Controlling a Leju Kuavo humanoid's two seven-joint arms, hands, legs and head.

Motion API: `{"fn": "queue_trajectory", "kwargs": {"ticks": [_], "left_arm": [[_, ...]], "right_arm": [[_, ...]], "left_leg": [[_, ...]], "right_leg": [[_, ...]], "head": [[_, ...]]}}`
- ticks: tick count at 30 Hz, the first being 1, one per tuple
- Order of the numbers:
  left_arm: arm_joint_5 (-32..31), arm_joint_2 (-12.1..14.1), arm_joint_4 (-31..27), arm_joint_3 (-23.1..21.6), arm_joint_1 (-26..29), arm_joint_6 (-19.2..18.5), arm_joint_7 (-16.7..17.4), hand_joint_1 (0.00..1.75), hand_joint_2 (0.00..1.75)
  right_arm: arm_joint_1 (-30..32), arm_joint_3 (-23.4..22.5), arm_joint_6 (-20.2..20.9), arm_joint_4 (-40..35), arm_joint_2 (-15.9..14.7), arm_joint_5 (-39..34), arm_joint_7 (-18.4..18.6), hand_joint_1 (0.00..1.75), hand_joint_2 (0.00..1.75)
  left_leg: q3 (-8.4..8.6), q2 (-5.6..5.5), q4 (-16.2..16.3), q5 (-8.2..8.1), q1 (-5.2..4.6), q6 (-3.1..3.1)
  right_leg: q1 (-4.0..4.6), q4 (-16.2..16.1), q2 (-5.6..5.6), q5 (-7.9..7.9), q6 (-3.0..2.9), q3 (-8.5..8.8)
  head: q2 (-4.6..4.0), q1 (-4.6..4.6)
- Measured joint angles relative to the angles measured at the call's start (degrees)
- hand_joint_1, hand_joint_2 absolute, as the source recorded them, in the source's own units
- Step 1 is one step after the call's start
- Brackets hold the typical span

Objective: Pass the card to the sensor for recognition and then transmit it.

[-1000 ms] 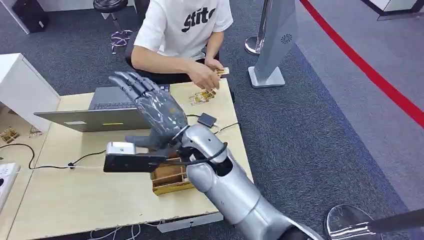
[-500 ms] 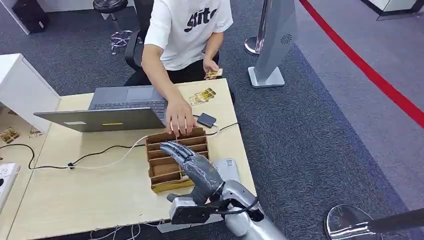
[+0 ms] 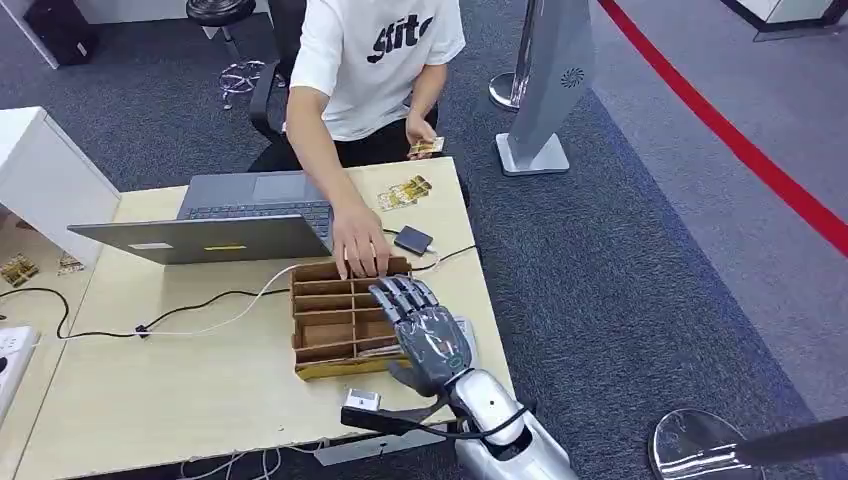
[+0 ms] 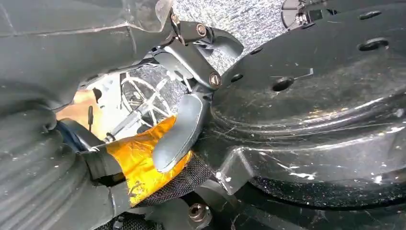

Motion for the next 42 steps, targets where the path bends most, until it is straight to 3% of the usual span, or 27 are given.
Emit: {"fn": "queue_trajectory", "kwargs": {"ticks": [6,33,34,35,36,37,42], "left_arm": [[0.1,-0.1,0.0,0.0,0.0,0.1,0.0,0.00,1.75],[1.1,-0.3,0.0,0.0,0.0,0.2,0.3,0.00,1.75],[1.1,-0.3,0.0,0.0,0.0,0.2,0.3,0.00,1.75],[1.2,-0.3,0.0,0.0,0.0,0.2,0.3,0.00,1.75],[1.2,-0.3,0.0,0.0,0.0,0.2,0.3,0.00,1.75],[1.3,-0.3,0.0,0.0,0.0,0.2,0.3,0.00,1.75],[1.6,-0.4,0.0,0.0,0.0,0.3,0.5,0.00,1.75]], "right_arm": [[0.0,0.0,-1.1,1.5,0.5,5.9,3.1,0.00,1.75],[-0.4,0.0,3.6,4.6,1.4,4.3,2.3,0.03,1.75],[-0.4,0.0,3.8,4.6,1.4,4.3,2.3,0.14,1.75],[-0.4,0.0,3.8,4.6,1.4,4.3,2.5,0.14,1.75],[-0.4,0.0,3.9,4.6,1.4,4.3,2.6,0.93,1.75],[-0.4,0.0,4.0,4.6,1.4,4.3,2.7,1.47,1.75],[-0.7,0.1,4.1,4.6,1.4,5.5,3.7,1.50,1.75]], "left_leg": [[0.00,0.00,0.0,0.00,0.00,0.00],[0.00,0.00,0.0,0.00,0.00,0.00],[0.00,0.00,0.0,0.00,0.00,0.00],[0.00,0.00,0.0,0.00,0.00,0.00],[0.00,0.00,0.0,0.00,0.00,0.00],[0.00,0.00,0.0,0.00,0.00,0.00],[0.00,0.00,0.0,0.00,0.00,0.00]], "right_leg": [[0.00,0.0,0.00,0.00,0.00,0.00],[0.00,0.0,0.00,0.00,0.00,0.00],[0.00,0.0,0.00,0.00,0.00,0.00],[0.00,0.0,0.00,0.00,0.00,0.00],[0.00,0.0,0.00,0.00,0.00,0.00],[0.00,0.0,0.00,0.00,0.00,0.00],[0.00,0.0,0.00,0.00,0.00,0.00]], "head": [[0.00,0.00],[0.00,0.00],[0.00,0.00],[0.00,0.00],[0.00,0.00],[0.00,0.00],[0.00,0.00]]}}
